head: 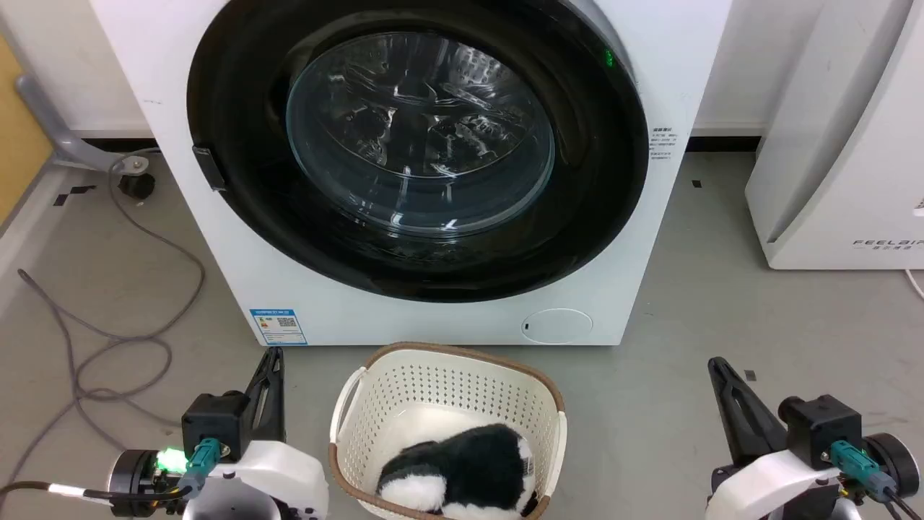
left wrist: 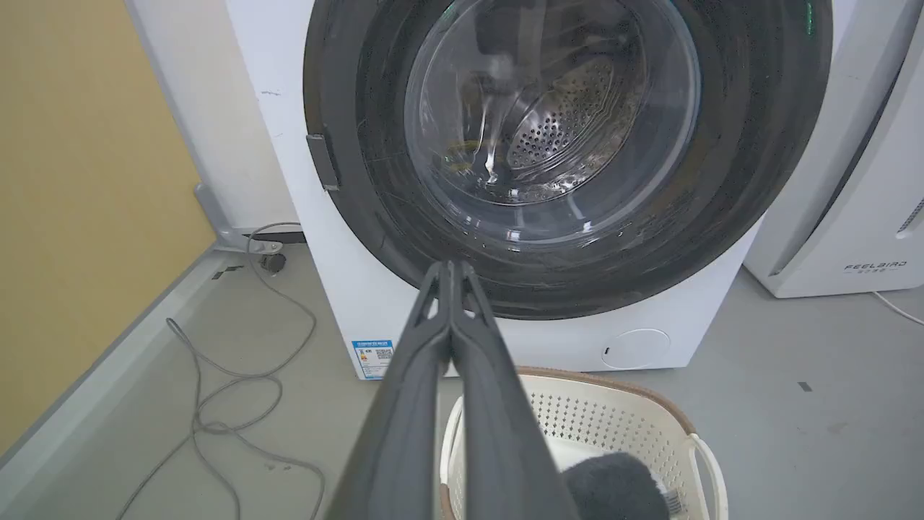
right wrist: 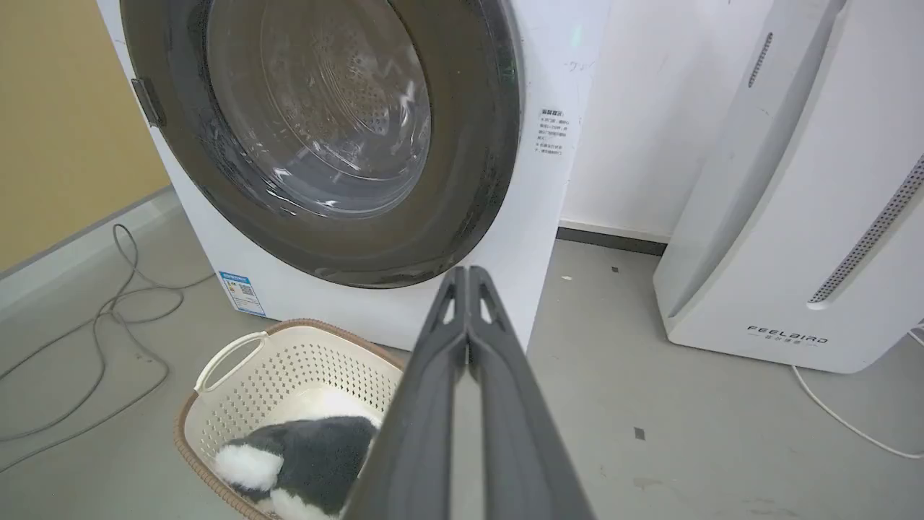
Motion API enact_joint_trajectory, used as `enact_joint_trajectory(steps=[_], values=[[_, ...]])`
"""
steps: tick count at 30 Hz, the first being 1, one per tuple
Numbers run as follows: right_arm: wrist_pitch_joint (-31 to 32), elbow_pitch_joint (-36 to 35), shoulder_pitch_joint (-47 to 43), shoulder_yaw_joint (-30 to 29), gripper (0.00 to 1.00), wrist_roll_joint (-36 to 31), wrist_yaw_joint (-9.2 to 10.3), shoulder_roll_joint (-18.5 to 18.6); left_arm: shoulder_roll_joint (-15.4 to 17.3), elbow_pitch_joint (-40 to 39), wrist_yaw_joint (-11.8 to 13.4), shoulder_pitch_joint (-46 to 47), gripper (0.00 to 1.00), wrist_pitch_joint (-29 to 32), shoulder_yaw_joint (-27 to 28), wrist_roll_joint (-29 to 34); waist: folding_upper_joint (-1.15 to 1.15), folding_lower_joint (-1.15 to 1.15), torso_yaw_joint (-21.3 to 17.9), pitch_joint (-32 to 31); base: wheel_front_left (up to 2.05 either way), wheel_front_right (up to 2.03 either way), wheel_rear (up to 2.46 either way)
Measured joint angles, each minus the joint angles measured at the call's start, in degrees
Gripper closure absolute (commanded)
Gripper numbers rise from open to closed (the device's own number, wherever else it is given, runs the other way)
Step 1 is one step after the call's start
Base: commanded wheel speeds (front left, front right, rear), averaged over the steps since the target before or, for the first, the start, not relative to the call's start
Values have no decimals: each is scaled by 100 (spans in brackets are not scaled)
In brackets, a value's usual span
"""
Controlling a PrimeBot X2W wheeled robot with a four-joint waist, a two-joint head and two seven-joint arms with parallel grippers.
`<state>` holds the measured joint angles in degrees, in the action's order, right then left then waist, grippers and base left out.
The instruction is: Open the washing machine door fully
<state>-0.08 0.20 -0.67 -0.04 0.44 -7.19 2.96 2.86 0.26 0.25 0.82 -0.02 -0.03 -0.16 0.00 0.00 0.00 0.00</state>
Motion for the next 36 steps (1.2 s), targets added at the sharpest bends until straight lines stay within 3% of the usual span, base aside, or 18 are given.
enact_joint_trajectory(steps=[22, 23, 34, 35, 36], values=[[0, 0, 0, 0, 100, 0, 0, 0, 0, 0, 0, 0, 100, 0, 0, 0, 0, 0, 0, 0, 0, 0, 0], [0, 0, 0, 1, 0, 0, 0, 0, 0, 0, 0, 0, 0, 0, 1, 0, 0, 0, 0, 0, 0, 0, 0], [-33, 19, -7, -3, 0, 65, 9, 0, -1, 29, 9, 3, 0, -55, -77, -62, 0, 0, -30, 3, 0, 0, 0], [-56, 22, -9, -3, 11, 74, 9, 0, -1, 34, 9, 3, 0, -57, -88, -65, 0, 0, -33, 4, 0, 0, 0], [-63, 23, -11, -2, 100, 80, 9, 0, -1, 42, 9, 4, 0, -64, -97, -83, 0, 0, -37, 5, 0, 0, 0]])
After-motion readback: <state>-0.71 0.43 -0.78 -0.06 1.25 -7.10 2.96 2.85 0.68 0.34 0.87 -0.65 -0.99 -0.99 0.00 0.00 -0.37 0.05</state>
